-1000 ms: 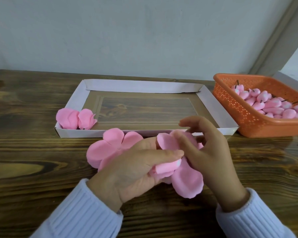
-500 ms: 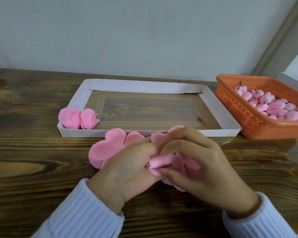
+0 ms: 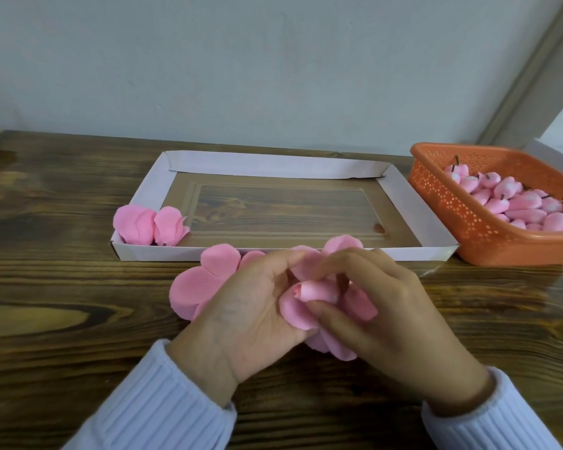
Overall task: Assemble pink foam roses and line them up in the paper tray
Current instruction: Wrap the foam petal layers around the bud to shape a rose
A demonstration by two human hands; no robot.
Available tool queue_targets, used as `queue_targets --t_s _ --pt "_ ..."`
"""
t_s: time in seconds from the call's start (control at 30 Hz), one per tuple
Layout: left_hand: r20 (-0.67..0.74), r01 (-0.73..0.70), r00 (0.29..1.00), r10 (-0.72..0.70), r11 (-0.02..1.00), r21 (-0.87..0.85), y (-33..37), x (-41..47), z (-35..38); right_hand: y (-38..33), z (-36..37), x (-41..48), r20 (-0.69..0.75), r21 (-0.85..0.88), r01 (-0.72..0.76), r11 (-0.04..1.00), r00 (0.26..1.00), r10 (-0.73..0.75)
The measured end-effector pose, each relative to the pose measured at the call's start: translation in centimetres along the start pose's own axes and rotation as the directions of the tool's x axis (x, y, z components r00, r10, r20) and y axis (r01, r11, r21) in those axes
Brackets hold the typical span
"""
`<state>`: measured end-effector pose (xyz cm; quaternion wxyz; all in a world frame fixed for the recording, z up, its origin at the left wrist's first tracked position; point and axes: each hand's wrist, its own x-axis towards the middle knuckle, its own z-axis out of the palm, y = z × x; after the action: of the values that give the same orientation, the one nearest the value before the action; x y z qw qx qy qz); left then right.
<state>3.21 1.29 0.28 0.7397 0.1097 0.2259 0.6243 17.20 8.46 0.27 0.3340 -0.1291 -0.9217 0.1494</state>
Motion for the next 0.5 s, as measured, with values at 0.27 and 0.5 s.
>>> queue_targets --t_s 0.27,0.5 --pt "-0.009 -0.006 1.0 0.006 0.998 -0.056 0.3 -0.19 -0.08 0.61 0.07 0.13 -0.098 0.119 -0.092 0.989 0.99 0.103" --pt "-0.124 -0.086 0.989 0.085 0.996 -0.008 -0.14 0.15 -0.3 0.58 0.33 0.01 -0.065 0.159 -0.174 0.972 0.98 0.186"
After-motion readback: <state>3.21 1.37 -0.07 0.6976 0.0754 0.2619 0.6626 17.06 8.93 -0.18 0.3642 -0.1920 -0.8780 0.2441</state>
